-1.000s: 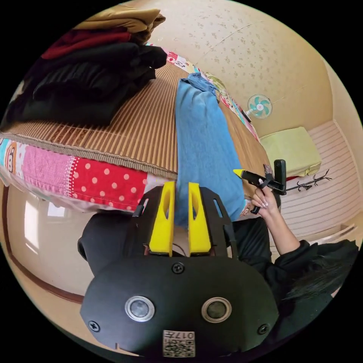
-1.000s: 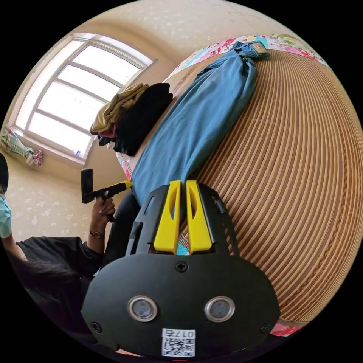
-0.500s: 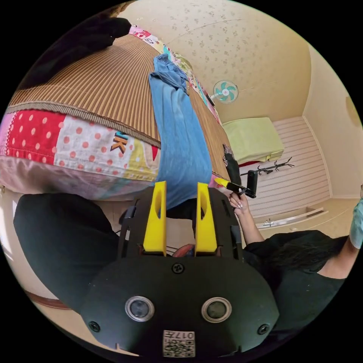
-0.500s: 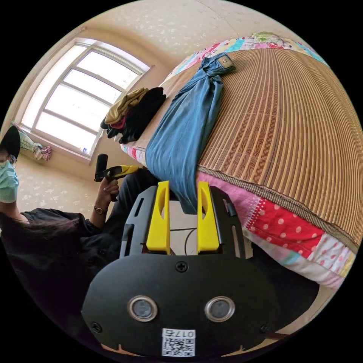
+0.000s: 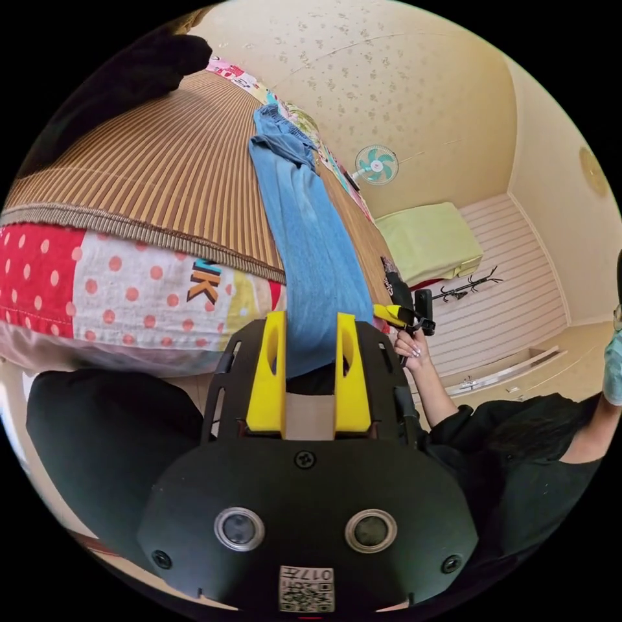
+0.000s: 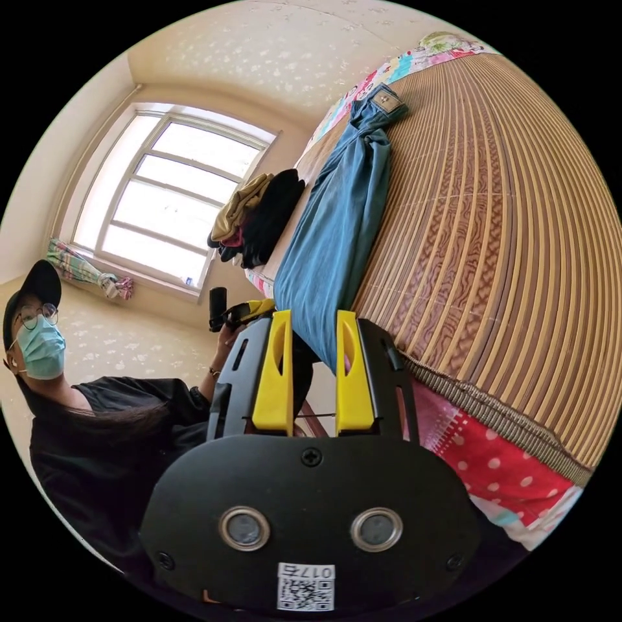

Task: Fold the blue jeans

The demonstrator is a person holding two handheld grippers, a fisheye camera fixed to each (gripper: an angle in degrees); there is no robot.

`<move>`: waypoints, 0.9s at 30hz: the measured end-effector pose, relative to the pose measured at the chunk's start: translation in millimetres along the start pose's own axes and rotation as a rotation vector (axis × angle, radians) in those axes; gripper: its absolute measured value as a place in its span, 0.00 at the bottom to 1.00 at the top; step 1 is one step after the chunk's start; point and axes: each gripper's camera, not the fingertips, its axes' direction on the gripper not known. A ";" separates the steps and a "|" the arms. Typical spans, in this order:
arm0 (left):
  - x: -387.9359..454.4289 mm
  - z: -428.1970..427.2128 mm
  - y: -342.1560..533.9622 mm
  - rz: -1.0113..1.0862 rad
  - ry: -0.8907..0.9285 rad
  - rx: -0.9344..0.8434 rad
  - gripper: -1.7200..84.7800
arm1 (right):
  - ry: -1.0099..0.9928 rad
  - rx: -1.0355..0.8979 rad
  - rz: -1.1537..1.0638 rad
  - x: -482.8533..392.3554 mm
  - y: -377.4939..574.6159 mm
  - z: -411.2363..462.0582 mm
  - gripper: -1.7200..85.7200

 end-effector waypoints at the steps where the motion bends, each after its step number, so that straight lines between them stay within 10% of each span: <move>1: 0.6 2.5 -2.4 0.003 -0.012 -0.009 0.15 | 0.024 0.004 -0.011 -2.6 -5.5 -4.3 0.15; 18: 9.6 50.7 -4.6 0.016 0.023 -0.048 0.17 | -0.090 -0.052 0.004 28.7 -49.4 -14.6 0.13; 27: 30.7 30.0 15.3 0.095 0.210 -0.057 0.02 | -0.265 0.056 -0.041 20.5 -44.7 -48.6 0.06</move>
